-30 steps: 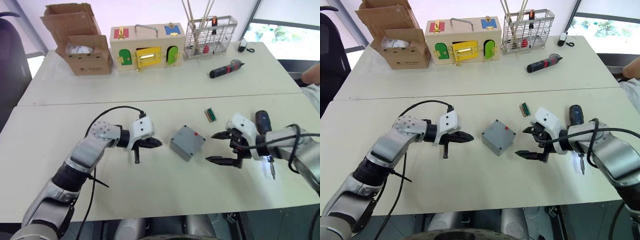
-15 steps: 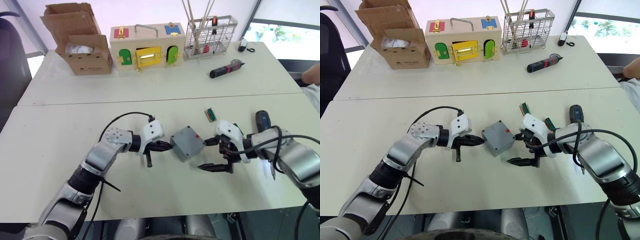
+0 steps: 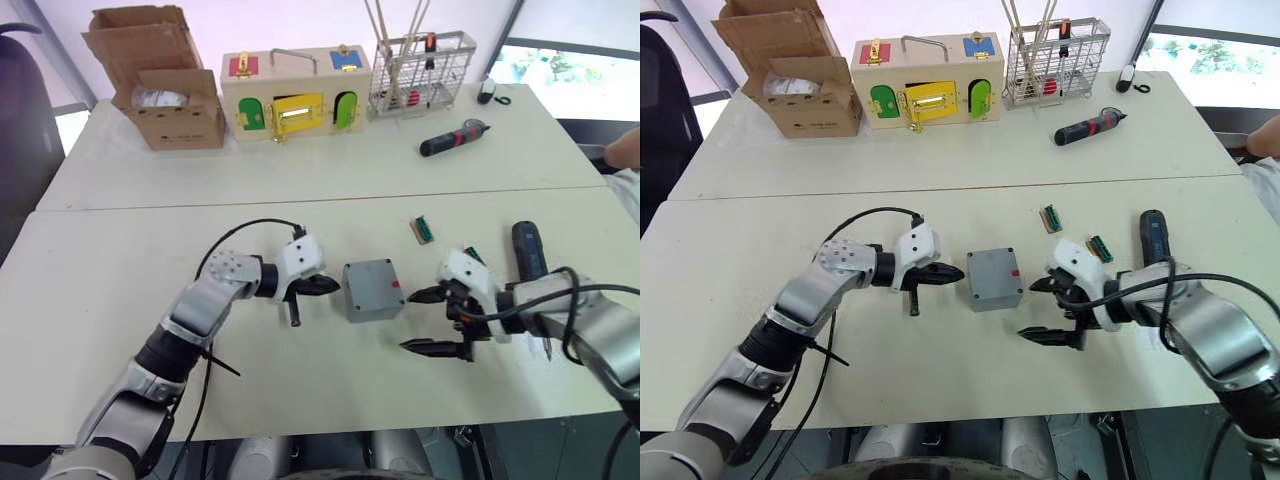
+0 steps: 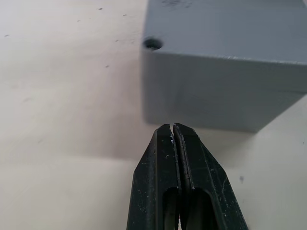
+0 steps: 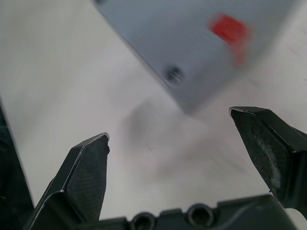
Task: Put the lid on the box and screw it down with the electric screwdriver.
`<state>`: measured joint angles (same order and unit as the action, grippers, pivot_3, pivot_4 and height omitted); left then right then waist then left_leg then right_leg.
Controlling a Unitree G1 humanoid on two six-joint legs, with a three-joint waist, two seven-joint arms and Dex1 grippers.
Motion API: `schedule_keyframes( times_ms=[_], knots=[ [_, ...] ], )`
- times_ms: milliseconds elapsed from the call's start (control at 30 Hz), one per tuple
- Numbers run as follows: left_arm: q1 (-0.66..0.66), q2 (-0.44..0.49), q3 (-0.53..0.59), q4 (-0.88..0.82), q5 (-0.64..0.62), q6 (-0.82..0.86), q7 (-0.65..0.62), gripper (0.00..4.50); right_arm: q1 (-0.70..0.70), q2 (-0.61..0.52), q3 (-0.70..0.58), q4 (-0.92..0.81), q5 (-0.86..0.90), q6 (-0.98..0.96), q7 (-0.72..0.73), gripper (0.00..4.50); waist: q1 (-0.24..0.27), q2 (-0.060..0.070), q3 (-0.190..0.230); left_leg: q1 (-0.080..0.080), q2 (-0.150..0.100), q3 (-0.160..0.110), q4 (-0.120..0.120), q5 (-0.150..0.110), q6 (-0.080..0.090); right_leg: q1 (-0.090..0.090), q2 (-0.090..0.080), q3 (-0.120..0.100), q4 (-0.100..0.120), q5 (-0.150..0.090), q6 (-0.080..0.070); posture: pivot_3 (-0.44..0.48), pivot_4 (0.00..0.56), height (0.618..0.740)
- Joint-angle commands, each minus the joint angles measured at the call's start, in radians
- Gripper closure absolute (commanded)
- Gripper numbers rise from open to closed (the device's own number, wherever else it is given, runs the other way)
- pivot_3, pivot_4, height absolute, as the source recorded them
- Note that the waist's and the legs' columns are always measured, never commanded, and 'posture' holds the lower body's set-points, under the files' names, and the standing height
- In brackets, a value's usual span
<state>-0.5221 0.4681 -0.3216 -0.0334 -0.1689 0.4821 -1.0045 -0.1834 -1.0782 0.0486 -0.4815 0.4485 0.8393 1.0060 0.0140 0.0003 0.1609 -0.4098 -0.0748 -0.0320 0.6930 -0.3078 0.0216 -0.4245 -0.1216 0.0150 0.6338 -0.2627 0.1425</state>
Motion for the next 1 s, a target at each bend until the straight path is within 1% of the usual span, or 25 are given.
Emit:
schedule_keyframes(
  times_ms=[33,100,167,233,267,333,467,567,667,833,1000],
  knots=[
    [-0.049,0.0,0.162,-0.07,-0.116,0.055,0.027,4.5,-0.01,0.005,-0.187,0.03,0.04,0.035,-0.046,0.04,0.0,0.0,0.0,0.0,0.0,0.0,0.0,0.0,0.0,0.0,0.0,0.0,0.0,0.0,0.0,0.0,0.15,0.737],
    [-0.025,-0.024,0.25,-0.149,-0.215,0.138,0.068,4.5,-0.049,0.125,-0.289,0.067,0.091,0.054,-0.15,0.04,-0.001,-0.001,-0.001,0.0,0.0,0.0,0.0,0.0,0.0,0.0,0.0,0.0,0.001,0.0,0.0,0.0,0.15,0.737],
    [0.017,-0.033,0.299,-0.23,-0.283,0.216,0.104,4.5,-0.087,0.255,-0.336,0.104,0.098,0.018,-0.253,0.04,-0.005,-0.002,-0.001,0.0,0.001,0.0,0.0,0.0,0.0,0.0,0.0,0.0,0.0,0.0,0.0,0.0,0.15,0.737],
    [0.052,-0.028,0.318,-0.287,-0.313,0.265,0.136,4.5,-0.113,0.357,-0.327,0.141,0.054,-0.044,-0.341,0.04,-0.006,-0.002,-0.001,0.001,0.001,0.0,-0.001,0.0,0.0,0.0,0.0,0.0,0.001,0.0,0.0,0.0,0.15,0.737],
    [0.064,-0.023,0.321,-0.309,-0.323,0.281,0.149,4.5,-0.119,0.389,-0.312,0.161,0.028,-0.073,-0.371,0.04,-0.006,-0.002,-0.001,0.001,0.001,0.0,-0.001,0.0,-0.001,-0.001,0.0,0.0,0.002,0.0,0.0,0.0,0.15,0.737],
    [0.084,-0.013,0.328,-0.353,-0.344,0.315,0.176,4.5,-0.15,0.463,-0.262,0.258,-0.047,-0.174,-0.434,0.04,-0.003,-0.002,-0.001,0.001,0.0,0.0,-0.001,0.0,-0.001,-0.002,0.0,0.0,0.003,0.0,0.0,0.0,0.15,0.737],
    [0.096,0.01,0.329,-0.392,-0.373,0.351,0.198,4.5,-0.199,0.517,-0.204,0.403,-0.131,-0.303,-0.465,0.04,-0.001,-0.002,-0.001,0.001,-0.001,0.0,0.002,0.001,-0.002,-0.001,0.0,0.001,0.006,0.0,0.0,0.0,0.15,0.737],
    [0.104,0.034,0.32,-0.414,-0.387,0.364,0.204,4.5,-0.258,0.537,-0.178,0.559,-0.175,-0.394,-0.471,0.79,-0.005,-0.002,-0.001,0.001,-0.001,0.0,0.002,0.001,-0.002,-0.002,0.0,0.001,0.01,0.0,0.0,0.0,0.15,0.737],
    [0.113,0.052,0.311,-0.422,-0.385,0.359,0.212,4.5,-0.294,0.548,-0.167,0.653,-0.197,-0.461,-0.46,1.8,-0.008,-0.002,-0.001,0.001,-0.001,0.0,0.002,0.001,-0.002,-0.003,0.0,0.001,0.011,0.0,0.0,0.0,0.15,0.737],
    [0.118,0.058,0.303,-0.405,-0.382,0.342,0.221,4.5,-0.335,0.569,-0.149,0.746,-0.22,-0.52,-0.444,1.8,-0.011,-0.002,-0.001,0.001,-0.001,0.0,0.001,0.001,-0.002,-0.003,0.0,0.001,0.012,0.0,0.0,0.0,0.15,0.737],
    [0.12,0.063,0.292,-0.393,-0.375,0.326,0.221,4.5,-0.358,0.59,-0.137,0.791,-0.236,-0.549,-0.439,1.8,-0.015,-0.002,-0.001,0.001,-0.001,0.0,0.001,0.001,-0.002,-0.003,0.0,0.001,0.012,0.0,0.0,0.0,0.15,0.737]
  ],
)
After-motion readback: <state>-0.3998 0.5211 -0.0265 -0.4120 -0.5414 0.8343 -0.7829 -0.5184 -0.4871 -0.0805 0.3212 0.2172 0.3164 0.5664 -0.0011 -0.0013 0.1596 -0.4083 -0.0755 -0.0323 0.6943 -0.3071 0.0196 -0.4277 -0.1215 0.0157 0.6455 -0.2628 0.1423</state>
